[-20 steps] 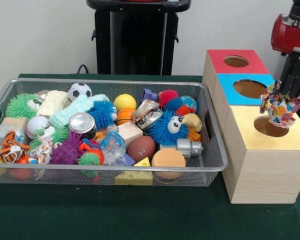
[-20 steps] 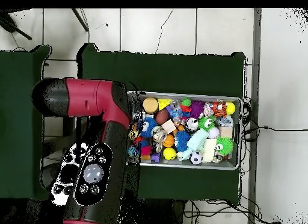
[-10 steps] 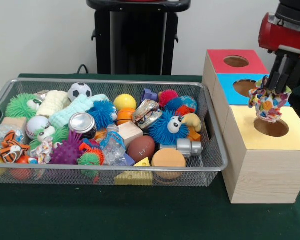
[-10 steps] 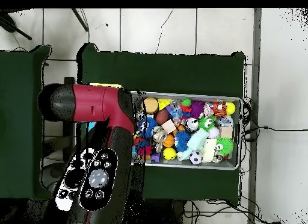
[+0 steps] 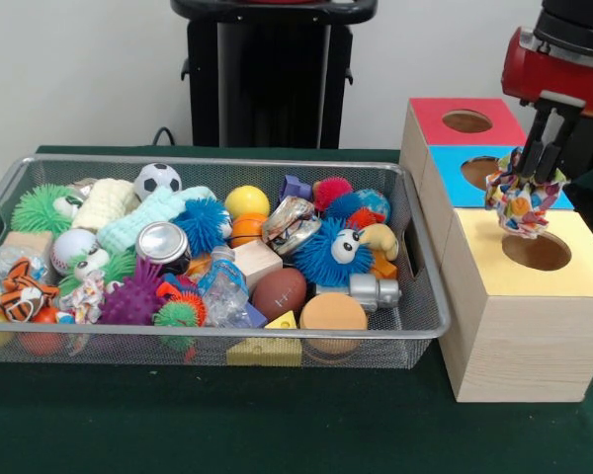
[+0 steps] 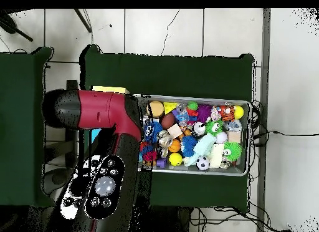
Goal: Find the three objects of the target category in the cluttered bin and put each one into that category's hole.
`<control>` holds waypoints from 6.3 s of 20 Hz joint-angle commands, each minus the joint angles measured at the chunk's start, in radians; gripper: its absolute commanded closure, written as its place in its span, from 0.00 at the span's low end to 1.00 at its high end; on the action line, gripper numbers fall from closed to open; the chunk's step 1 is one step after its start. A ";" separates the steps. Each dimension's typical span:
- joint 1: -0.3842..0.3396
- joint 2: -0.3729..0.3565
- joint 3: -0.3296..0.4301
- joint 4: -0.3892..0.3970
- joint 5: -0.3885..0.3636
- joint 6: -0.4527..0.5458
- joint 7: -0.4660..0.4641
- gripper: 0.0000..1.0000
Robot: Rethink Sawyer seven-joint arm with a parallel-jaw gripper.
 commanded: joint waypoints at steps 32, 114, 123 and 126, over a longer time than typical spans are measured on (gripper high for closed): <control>-0.002 0.054 0.089 0.015 0.017 -0.012 0.188 1.00; 0.020 -0.016 0.057 0.088 0.104 -0.089 0.210 0.00; 0.019 -0.042 0.049 0.132 0.074 -0.144 0.160 0.00; -0.015 -0.040 0.082 0.159 0.066 -0.196 0.112 0.00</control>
